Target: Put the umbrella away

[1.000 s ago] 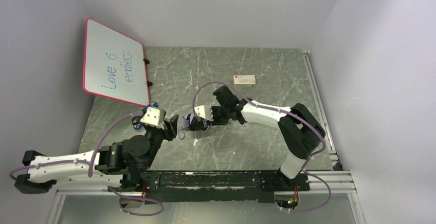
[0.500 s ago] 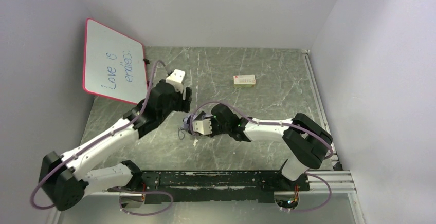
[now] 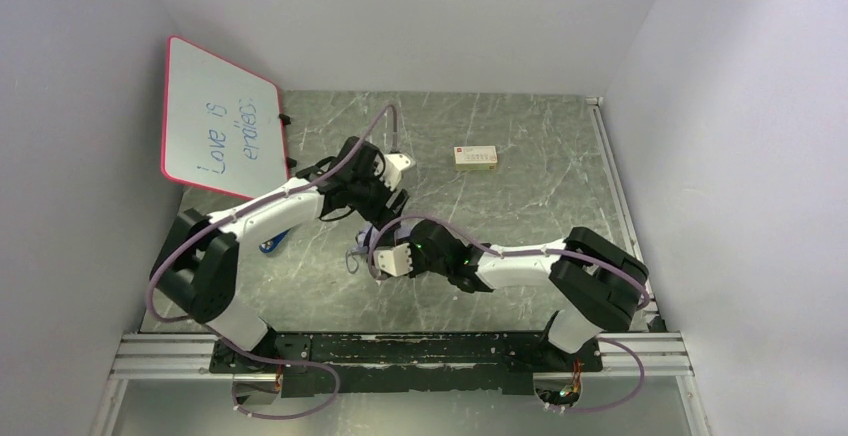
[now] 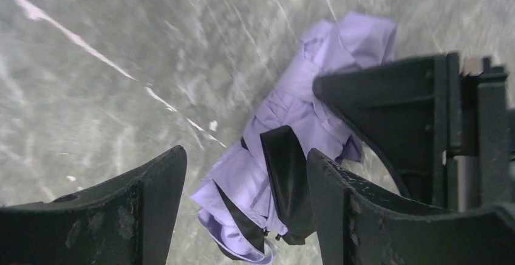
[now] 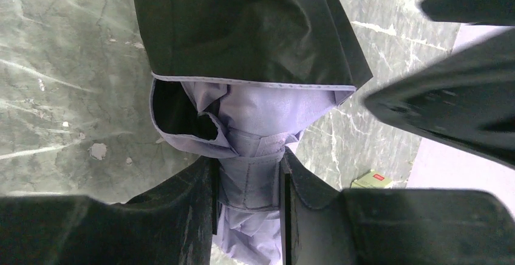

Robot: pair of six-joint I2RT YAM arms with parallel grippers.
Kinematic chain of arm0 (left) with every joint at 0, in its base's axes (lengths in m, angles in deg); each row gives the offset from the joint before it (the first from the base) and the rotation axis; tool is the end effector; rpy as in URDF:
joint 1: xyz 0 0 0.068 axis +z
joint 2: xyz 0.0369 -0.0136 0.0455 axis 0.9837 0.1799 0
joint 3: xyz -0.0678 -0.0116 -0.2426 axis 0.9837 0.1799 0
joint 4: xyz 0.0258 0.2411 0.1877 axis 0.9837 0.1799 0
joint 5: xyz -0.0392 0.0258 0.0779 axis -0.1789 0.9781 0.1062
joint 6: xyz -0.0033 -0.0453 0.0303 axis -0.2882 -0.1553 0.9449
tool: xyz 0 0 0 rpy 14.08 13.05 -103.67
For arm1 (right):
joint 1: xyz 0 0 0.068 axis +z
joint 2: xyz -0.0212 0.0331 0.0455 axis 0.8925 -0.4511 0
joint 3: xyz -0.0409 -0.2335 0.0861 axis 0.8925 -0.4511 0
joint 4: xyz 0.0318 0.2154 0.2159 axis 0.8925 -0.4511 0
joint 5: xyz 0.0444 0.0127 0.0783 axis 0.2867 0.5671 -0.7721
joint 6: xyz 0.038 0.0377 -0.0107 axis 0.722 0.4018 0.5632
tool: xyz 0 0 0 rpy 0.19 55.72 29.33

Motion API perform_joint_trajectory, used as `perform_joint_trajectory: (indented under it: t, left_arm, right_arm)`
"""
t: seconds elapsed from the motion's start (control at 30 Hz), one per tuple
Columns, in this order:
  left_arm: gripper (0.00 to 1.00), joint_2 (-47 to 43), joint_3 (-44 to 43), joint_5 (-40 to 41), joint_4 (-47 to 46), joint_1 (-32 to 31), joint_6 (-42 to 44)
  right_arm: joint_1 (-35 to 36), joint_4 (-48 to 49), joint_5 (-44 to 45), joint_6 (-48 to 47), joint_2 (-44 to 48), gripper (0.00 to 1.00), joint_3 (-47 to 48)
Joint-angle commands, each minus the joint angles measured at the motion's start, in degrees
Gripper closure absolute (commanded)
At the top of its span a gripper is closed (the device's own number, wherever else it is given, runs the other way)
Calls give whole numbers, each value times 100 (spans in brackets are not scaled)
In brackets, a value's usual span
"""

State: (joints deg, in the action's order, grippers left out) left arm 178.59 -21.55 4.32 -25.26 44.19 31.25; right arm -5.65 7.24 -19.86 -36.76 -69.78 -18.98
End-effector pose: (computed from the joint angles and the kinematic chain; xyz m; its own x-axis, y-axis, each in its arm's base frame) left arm 0.3009 -0.2251 0.1927 -0.5209 0.5072 -0.6866 0.7583 0.6443 -0.0993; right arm 0.1784 0.2711 0.0804 0.4666 -0.8234 -0.3230 -0.7238 -0.1457 -0.6745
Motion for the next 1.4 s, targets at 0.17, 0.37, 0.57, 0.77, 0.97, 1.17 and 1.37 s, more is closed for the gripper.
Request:
perform_joint_trajectory:
  t: [0.17, 0.37, 0.57, 0.77, 0.97, 1.17, 1.37]
  left_arm:
    - [24, 419, -230, -1307, 542, 46, 802]
    - [24, 469, 114, -1272, 286, 46, 733]
    - [21, 893, 108, -1528, 370, 38, 771]
    - [27, 1331, -21, -1743, 567, 16, 855]
    - [51, 1598, -149, -1568, 744, -46, 863]
    - [75, 1665, -151, -1467, 850, -214, 859]
    - [93, 1836, -140, -1242, 988, -484, 825]
  right_arm:
    - [164, -1374, 176, 17, -119, 76, -608]
    - [171, -1438, 194, 28, 29, 76, -742]
    - [194, -1400, 242, 60, 133, 76, -814]
    - [218, -1354, 238, 106, 146, 76, -840]
    - [226, -1274, 254, 107, 221, 76, -921]
    - [224, -1228, 243, 187, 278, 75, -957]
    - [229, -1225, 120, 379, 582, 57, -961]
